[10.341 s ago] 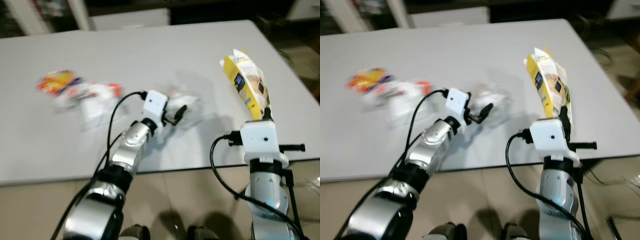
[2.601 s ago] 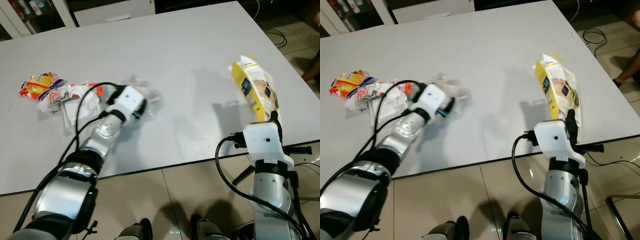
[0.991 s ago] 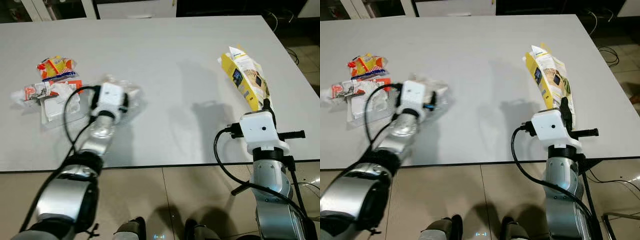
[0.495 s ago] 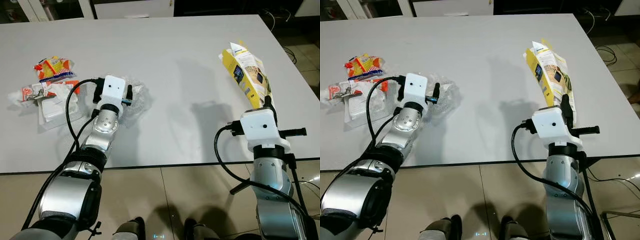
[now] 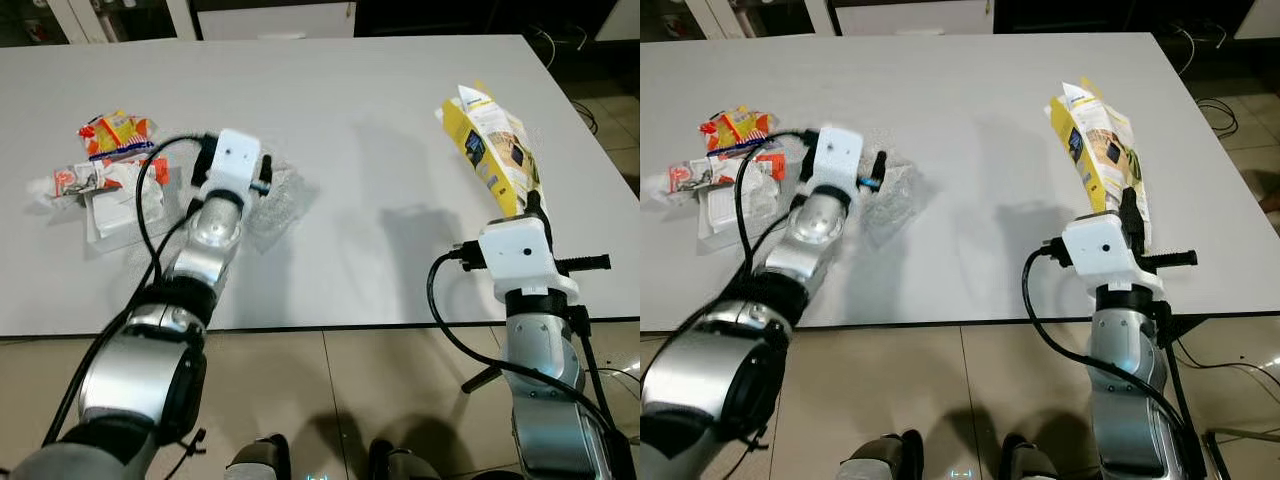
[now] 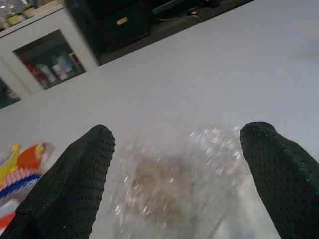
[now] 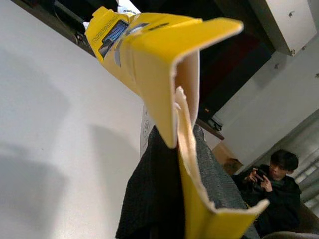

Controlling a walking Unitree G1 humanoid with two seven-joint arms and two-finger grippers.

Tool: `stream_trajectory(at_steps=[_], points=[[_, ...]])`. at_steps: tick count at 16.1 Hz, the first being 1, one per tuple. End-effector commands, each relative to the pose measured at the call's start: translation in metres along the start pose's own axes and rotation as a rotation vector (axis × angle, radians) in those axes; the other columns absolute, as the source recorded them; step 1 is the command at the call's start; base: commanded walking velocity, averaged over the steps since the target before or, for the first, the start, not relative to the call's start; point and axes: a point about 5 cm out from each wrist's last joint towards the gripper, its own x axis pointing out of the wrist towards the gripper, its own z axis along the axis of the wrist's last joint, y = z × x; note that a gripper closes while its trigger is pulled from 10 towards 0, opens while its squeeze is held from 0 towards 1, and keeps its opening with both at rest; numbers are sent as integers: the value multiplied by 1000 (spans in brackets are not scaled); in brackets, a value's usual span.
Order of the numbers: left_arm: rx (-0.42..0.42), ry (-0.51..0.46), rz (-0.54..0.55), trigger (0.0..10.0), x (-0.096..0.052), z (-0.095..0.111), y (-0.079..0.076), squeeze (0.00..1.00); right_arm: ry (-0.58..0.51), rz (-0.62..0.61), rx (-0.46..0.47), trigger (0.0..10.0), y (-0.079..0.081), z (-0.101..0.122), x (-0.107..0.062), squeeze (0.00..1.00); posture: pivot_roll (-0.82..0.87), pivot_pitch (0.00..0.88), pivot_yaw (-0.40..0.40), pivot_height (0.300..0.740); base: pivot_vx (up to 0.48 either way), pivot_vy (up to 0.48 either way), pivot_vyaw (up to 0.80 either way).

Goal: Picking trash to rubbish bin

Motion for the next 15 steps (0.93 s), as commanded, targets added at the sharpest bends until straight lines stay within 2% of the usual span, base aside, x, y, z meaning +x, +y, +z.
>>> stream_trajectory(at_steps=[1, 4, 8, 10, 11, 12, 13, 14, 15], points=[[16, 26, -32, 10000, 2, 1, 0, 1000, -1, -15, 5, 10000, -4, -2, 1, 0, 118, 142, 19, 740, 0, 0, 0], [76, 12, -98, 10000, 6, 13, 1, 1000, 2, -7, 3, 10000, -4, -3, 2, 0, 120, 144, 12, 740, 0, 0, 0], [91, 45, -137, 10000, 6, 11, 3, 1000, 9, -5, 3, 10000, -6, -5, 2, 0, 119, 149, 8, 740, 0, 0, 0], [157, 81, -218, 10000, 5, 5, -1, 1000, 13, -1, 3, 10000, -7, -6, 1, 0, 120, 155, 3, 740, 0, 0, 0], [162, 97, -241, 10000, 3, 1, -4, 788, 13, 1, 4, 10000, -6, -6, 1, 0, 118, 158, 3, 740, 0, 0, 0], [160, 103, -258, 10000, 3, -1, -6, 388, 13, 2, 4, 10000, -6, -6, 1, 0, 118, 158, 3, 740, 0, 0, 0], [180, 125, -288, 10000, 2, -4, -9, 345, 14, 2, 3, 10000, -7, -6, 0, 0, 113, 162, 5, 740, 0, 0, 0], [188, 131, -293, 10000, 2, -4, -10, 345, 14, 2, 3, 10000, -7, -6, 0, 0, 113, 162, 5, 740, 0, 0, 0], [209, 139, -325, 10000, 1, -5, -12, 0, 16, 1, 2, 10000, -7, -7, 0, 0, 110, 164, 5, 740, 0, 0, 0]])
